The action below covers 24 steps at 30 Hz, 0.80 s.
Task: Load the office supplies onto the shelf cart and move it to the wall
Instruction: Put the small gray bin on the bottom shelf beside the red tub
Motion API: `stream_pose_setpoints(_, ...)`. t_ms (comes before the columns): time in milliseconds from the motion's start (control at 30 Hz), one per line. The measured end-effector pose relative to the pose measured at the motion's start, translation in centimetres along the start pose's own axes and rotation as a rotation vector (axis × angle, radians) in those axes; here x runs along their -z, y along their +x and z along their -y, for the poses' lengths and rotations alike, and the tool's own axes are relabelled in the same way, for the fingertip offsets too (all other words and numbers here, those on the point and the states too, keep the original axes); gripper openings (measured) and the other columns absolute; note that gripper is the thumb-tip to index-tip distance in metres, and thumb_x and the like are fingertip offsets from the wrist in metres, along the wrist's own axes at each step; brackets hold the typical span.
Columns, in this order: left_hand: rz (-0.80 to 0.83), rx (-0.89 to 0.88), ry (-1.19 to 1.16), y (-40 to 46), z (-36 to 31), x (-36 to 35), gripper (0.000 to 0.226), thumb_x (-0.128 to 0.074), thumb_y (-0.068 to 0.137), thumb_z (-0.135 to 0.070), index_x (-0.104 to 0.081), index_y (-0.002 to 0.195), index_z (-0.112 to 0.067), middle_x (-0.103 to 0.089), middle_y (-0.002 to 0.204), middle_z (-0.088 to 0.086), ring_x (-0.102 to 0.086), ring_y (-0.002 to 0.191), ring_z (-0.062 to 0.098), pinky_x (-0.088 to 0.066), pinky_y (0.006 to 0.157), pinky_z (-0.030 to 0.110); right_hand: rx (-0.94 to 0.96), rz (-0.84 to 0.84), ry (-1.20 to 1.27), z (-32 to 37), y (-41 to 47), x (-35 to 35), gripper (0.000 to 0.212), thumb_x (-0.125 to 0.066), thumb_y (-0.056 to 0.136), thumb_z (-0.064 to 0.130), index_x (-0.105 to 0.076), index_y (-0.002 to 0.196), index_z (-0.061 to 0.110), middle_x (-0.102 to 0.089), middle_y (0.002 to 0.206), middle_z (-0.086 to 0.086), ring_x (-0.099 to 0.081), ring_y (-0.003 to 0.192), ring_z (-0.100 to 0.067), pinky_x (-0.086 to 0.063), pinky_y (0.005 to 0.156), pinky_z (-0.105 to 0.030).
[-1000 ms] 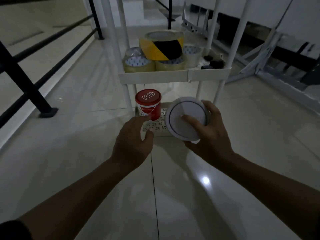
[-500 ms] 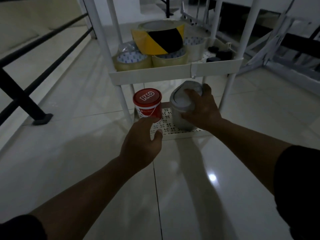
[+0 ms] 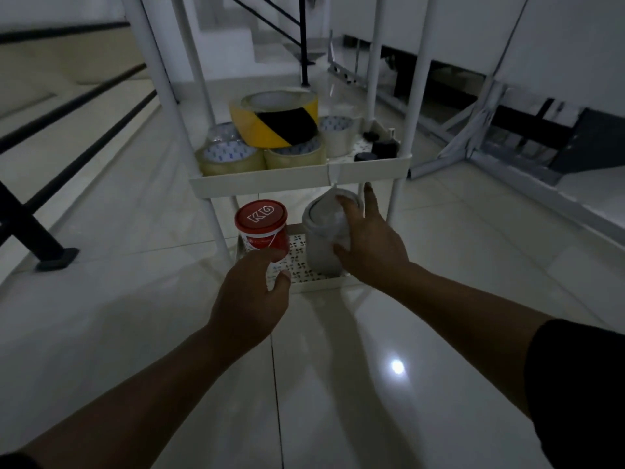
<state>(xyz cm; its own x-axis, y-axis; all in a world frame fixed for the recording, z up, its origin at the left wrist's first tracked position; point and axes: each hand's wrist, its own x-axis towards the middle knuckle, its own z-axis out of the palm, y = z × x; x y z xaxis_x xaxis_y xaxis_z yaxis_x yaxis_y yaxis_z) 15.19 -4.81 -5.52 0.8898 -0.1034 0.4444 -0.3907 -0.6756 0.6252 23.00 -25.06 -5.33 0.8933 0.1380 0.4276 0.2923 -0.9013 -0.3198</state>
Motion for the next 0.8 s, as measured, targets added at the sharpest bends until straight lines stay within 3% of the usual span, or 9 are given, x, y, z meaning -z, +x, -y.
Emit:
stream_pose_setpoints(100, -0.06, 0.047, -0.015, -0.1, -1.6, 1.3, 0.022, -0.058, 0.091, -0.018, -0.064, 0.111, -0.014, -0.068, 0.105, 0.0, -0.061, 0.095, 0.012, -0.051, 0.077, 0.016, 0.024, -0.159, 0.106, 0.6, -2.0, 2.8, 0.056, -0.063, 0.085, 0.034, -0.042, 0.136, 0.023, -0.04, 0.144, -0.002, -0.062, 0.104, -0.02, -0.054, 0.068, -0.025)
stream_pose_setpoints(167, -0.122, 0.111, 0.002, -0.1, -2.7, 2.4, 0.016, -0.058, 0.091, -0.015, -0.065, 0.106, -0.014, -0.067, 0.102, 0.0, -0.061, 0.09, 0.014, -0.053, 0.07, 0.025, 0.003, -0.236, 0.247, 0.3, -3.2, 4.9, 0.048, -0.063, 0.086, 0.029, -0.047, 0.13, 0.021, -0.047, 0.131, 0.003, -0.058, 0.095, -0.01, -0.049, 0.063, -0.017)
stream_pose_setpoints(233, -0.2, 0.204, 0.008, 0.0, -3.5, 3.6, 0.02, -0.058, 0.091, -0.016, -0.063, 0.111, -0.016, -0.064, 0.107, -0.003, -0.057, 0.093, 0.012, -0.047, 0.067, 0.023, -0.049, -0.287, 0.391, -0.4, -3.6, 6.9, 0.054, -0.067, 0.084, 0.019, -0.044, 0.132, 0.022, -0.045, 0.13, 0.002, -0.054, 0.096, -0.007, -0.052, 0.067, -0.018)
stream_pose_setpoints(333, -0.301, 0.323, -0.046, 0.4, -4.4, 5.9, 0.037, -0.063, 0.089, -0.021, -0.054, 0.125, -0.018, -0.06, 0.122, -0.001, -0.055, 0.105, 0.015, -0.045, 0.081, 0.029, -0.221, -0.312, 0.581, -1.4, -2.5, 9.9, 0.07, -0.067, 0.081, 0.01, -0.033, 0.138, 0.031, -0.04, 0.136, 0.0, -0.053, 0.108, -0.012, -0.057, 0.077, -0.03)
stream_pose_setpoints(467, -0.325, 0.476, -0.247, 2.5, -4.8, 8.0, 0.067, -0.07, 0.084, -0.024, -0.036, 0.142, -0.021, -0.048, 0.14, 0.0, -0.049, 0.113, 0.015, -0.042, 0.09, 0.032, -0.435, -0.193, 0.81, -2.1, 0.3, 12.1, 0.081, -0.062, 0.084, 0.004, -0.022, 0.148, 0.033, -0.032, 0.151, -0.01, -0.048, 0.124, -0.026, -0.051, 0.095, -0.046)
stream_pose_setpoints(600, -0.285, 0.56, -0.39, 5.0, -4.6, 9.4, 0.086, -0.069, 0.083, -0.026, -0.02, 0.153, -0.02, -0.034, 0.154, 0.002, -0.042, 0.131, 0.019, -0.036, 0.097, 0.029, -0.502, -0.083, 0.921, -1.3, 2.1, 12.1, 0.083, -0.06, 0.084, 0.001, -0.02, 0.152, 0.028, -0.025, 0.157, -0.01, -0.039, 0.133, -0.029, -0.043, 0.104, -0.047)
stream_pose_setpoints(700, -0.21, 0.573, -0.444, 6.0, -4.4, 9.5, 0.076, -0.066, 0.081, -0.025, -0.031, 0.149, -0.02, -0.043, 0.148, 0.003, -0.048, 0.118, 0.016, -0.041, 0.088, 0.027, -0.447, -0.034, 0.988, 0.0, 2.5, 11.7, 0.073, -0.057, 0.084, -0.002, -0.03, 0.147, 0.021, -0.045, 0.143, -0.007, -0.052, 0.117, -0.021, -0.048, 0.089, -0.034)
stream_pose_setpoints(800, -0.2, 0.554, -0.47, 6.1, -4.5, 9.0, 0.069, -0.063, 0.083, -0.021, -0.035, 0.146, -0.019, -0.048, 0.136, -0.006, -0.05, 0.111, 0.016, -0.043, 0.088, 0.033, -0.414, -0.033, 1.013, 1.1, 2.5, 11.2, 0.055, -0.056, 0.081, -0.003, -0.043, 0.127, 0.022, -0.057, 0.116, -0.004, -0.054, 0.096, -0.011, -0.044, 0.073, -0.025)
